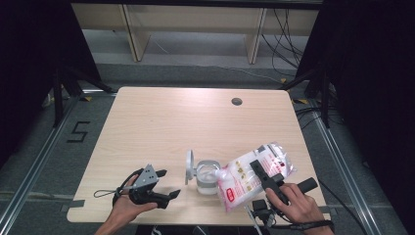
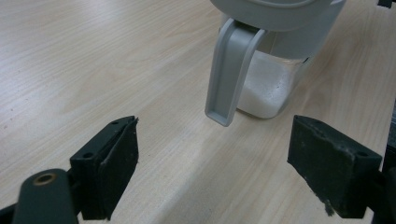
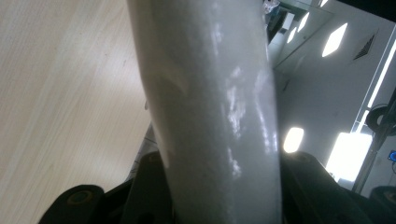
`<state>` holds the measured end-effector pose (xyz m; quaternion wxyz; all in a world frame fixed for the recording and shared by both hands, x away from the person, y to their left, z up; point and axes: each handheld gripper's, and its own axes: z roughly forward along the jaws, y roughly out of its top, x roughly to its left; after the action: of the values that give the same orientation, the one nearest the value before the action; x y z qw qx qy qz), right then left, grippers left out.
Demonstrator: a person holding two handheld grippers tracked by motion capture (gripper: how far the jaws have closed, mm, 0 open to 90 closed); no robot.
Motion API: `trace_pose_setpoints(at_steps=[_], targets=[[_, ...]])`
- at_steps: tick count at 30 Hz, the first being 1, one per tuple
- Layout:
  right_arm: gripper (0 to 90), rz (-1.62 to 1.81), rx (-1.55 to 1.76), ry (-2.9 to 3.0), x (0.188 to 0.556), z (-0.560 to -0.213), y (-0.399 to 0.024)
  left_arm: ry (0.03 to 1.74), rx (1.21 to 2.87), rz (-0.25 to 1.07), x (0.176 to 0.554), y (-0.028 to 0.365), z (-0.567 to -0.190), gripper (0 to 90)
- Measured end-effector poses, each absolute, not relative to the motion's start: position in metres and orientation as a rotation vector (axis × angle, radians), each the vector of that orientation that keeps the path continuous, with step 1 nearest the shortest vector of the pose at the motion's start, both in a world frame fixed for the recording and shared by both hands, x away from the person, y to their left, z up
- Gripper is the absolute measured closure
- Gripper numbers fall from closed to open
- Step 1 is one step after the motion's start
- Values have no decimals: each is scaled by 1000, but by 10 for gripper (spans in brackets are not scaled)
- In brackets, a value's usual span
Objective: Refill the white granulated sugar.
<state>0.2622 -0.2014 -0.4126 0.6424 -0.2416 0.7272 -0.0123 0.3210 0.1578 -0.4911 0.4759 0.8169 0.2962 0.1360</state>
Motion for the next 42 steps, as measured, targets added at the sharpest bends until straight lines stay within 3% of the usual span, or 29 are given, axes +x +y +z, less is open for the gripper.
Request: trace_pose_setpoints(at_steps=[42], targets=[[697, -27, -554, 1653, 262, -412, -202, 722, 1995, 327, 321, 158, -491, 158]])
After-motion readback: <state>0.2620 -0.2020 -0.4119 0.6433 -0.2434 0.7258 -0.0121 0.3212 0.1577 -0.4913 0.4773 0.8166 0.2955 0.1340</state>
